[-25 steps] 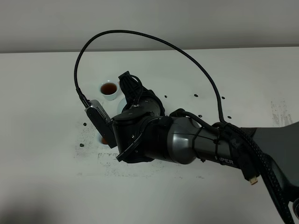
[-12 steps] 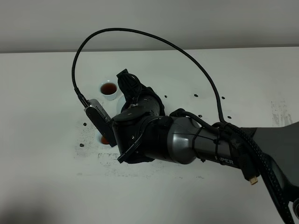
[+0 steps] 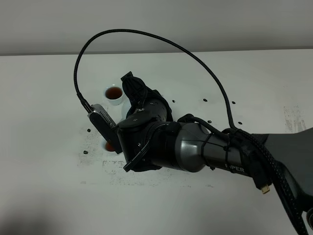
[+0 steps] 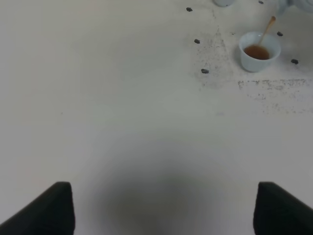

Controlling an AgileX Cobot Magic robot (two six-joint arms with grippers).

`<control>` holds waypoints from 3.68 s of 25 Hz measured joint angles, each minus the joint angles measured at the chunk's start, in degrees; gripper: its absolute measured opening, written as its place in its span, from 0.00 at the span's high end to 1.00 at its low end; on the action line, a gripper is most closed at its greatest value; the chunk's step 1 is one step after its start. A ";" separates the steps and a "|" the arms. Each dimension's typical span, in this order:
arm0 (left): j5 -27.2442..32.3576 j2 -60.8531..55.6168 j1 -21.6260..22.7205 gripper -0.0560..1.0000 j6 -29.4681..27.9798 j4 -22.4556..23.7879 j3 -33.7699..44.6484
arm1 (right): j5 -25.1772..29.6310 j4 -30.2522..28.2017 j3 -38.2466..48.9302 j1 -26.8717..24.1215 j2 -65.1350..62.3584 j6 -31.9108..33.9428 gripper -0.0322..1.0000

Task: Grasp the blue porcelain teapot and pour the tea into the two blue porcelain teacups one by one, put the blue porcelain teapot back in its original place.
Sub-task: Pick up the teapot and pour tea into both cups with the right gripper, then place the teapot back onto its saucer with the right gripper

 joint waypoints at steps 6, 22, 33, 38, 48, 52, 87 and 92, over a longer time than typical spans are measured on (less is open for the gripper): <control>0.00 0.00 0.00 0.24 0.00 0.00 0.00 | 0.00 -0.05 0.00 0.00 0.00 -0.26 0.89; 0.00 0.00 0.00 0.24 0.00 0.00 0.00 | 0.00 -0.10 0.00 0.00 0.00 -0.46 0.89; 0.00 0.00 0.00 0.24 0.00 0.00 0.00 | -0.01 -0.21 0.00 0.00 0.00 -0.39 0.89; 0.00 0.00 0.00 0.24 0.00 0.00 0.00 | -0.06 -0.21 0.00 0.00 0.00 -0.39 0.89; 0.00 0.00 0.00 0.24 -0.05 0.00 0.00 | -0.06 -0.21 0.00 0.00 0.00 -0.44 0.89; 0.00 0.00 0.00 0.24 -0.05 0.00 0.00 | -0.06 0.19 0.00 0.00 0.00 -0.44 0.89; 0.00 0.00 0.00 0.24 -0.05 0.00 0.00 | 4.11 42.48 -8.56 -12.85 -9.17 26.13 0.89; 0.00 0.00 0.00 0.24 0.00 0.00 0.00 | 0.40 46.38 -3.19 -14.36 -12.42 27.78 0.89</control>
